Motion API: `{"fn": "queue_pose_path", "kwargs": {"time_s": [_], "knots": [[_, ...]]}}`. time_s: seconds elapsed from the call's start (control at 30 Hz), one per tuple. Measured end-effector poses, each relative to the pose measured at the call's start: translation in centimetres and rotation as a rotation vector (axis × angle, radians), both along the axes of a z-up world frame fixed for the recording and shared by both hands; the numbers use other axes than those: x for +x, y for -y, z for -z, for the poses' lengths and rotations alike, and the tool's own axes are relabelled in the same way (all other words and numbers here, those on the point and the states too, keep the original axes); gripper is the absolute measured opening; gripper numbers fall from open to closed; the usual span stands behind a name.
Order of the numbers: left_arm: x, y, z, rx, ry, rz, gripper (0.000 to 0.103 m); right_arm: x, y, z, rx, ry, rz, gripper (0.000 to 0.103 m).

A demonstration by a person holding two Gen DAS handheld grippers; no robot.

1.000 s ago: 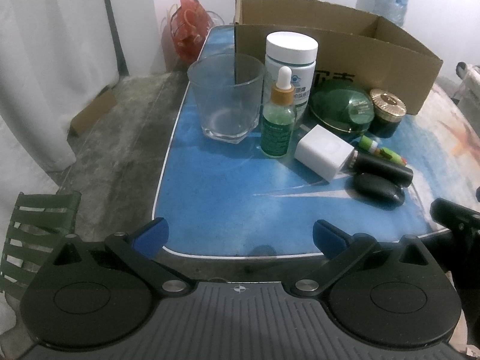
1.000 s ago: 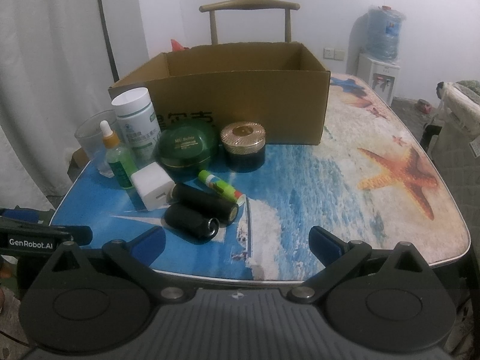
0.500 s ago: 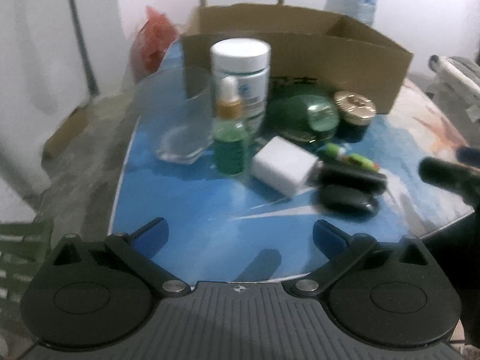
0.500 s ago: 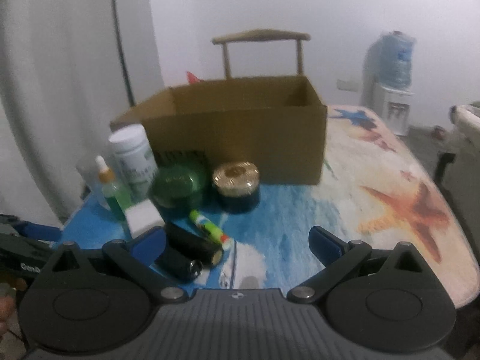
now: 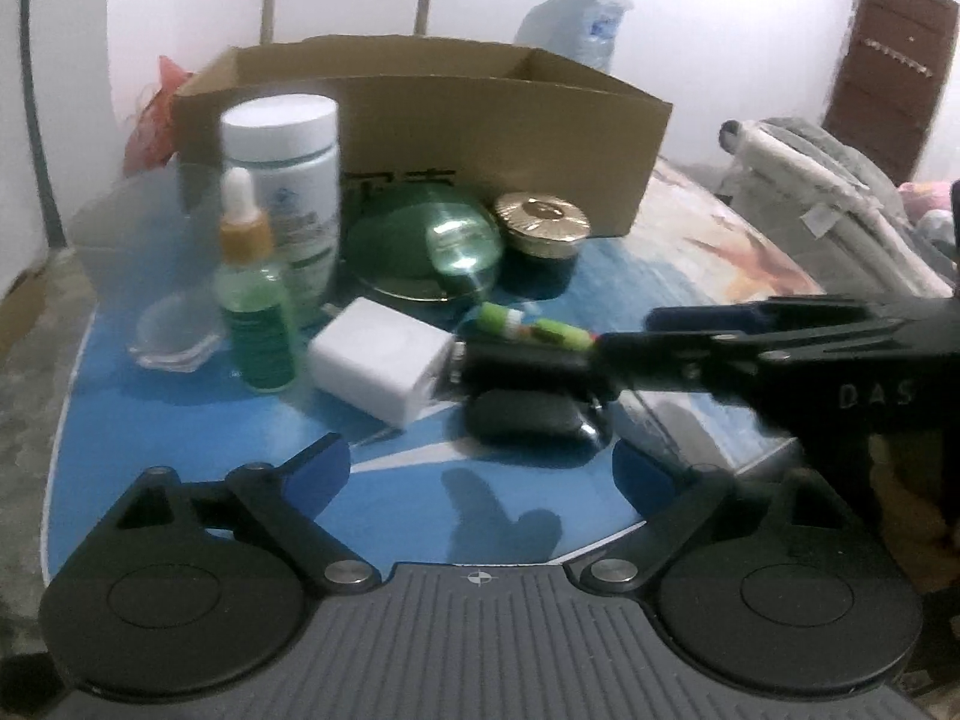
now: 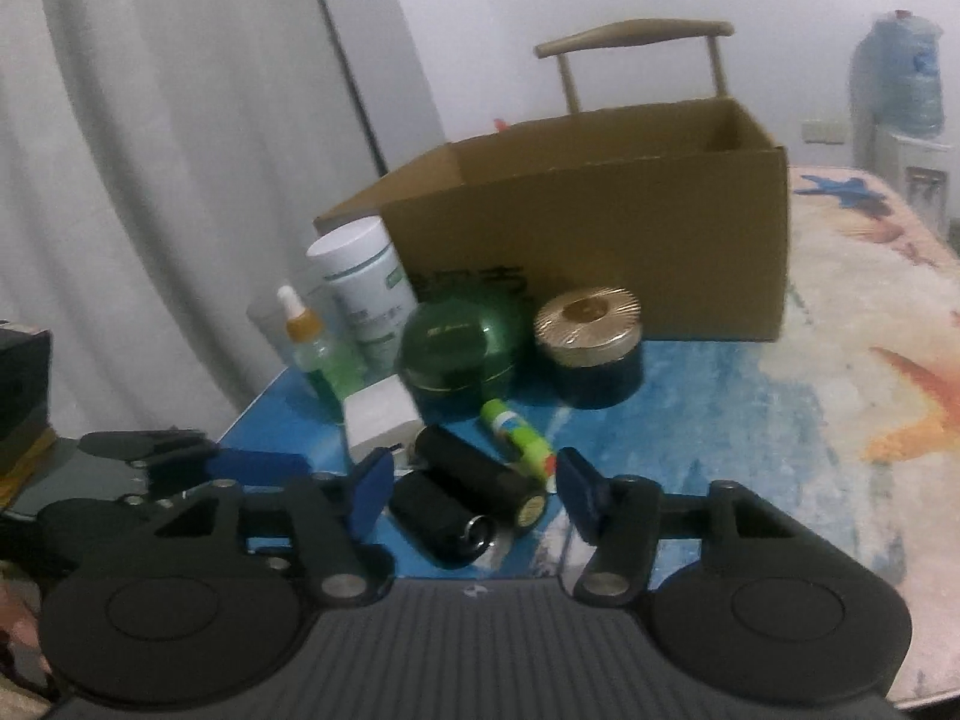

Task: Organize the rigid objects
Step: 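Move the right gripper down to a black cylinder and close on it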

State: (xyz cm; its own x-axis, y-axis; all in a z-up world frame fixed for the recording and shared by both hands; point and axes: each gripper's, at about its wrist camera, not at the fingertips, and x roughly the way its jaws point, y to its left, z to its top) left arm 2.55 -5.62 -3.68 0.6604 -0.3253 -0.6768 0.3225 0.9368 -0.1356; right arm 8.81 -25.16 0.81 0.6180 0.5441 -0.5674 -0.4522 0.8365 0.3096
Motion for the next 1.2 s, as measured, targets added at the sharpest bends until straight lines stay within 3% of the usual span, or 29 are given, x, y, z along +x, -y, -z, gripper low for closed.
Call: {"fn": "queue_pose_path", "kwargs": {"time_s": [0.07,0.17,0.4,0.53,0.7,0.93,1.2], "knots": [[0.0,0.5,0.4,0.0,0.005,0.014,0.086,0.4,0.0,0.2,0.027,-0.029,-0.023,0.049],[-0.2,0.7,0.9,-0.027,-0.003,0.026,0.083,1.0,0.3,0.7,0.075,-0.096,-0.06,0.036],[-0.4,1.3,1.0,-0.043,0.01,0.063,0.072,1.1,-0.2,1.7,0.079,-0.148,-0.08,0.034],[-0.5,1.2,0.9,-0.04,0.007,0.075,0.071,1.5,-0.3,2.8,0.087,-0.184,-0.052,0.033],[-1.0,0.7,0.8,-0.041,0.001,0.076,0.07,1.3,-0.1,3.3,0.17,-0.253,-0.09,0.032],[-1.1,0.5,0.7,-0.024,0.005,0.064,0.059,1.7,-1.1,3.2,0.12,-0.234,-0.078,0.032],[-0.9,1.7,0.9,0.064,0.033,0.064,0.048,1.2,-3.3,3.0,0.079,-0.247,-0.135,0.024]]}}
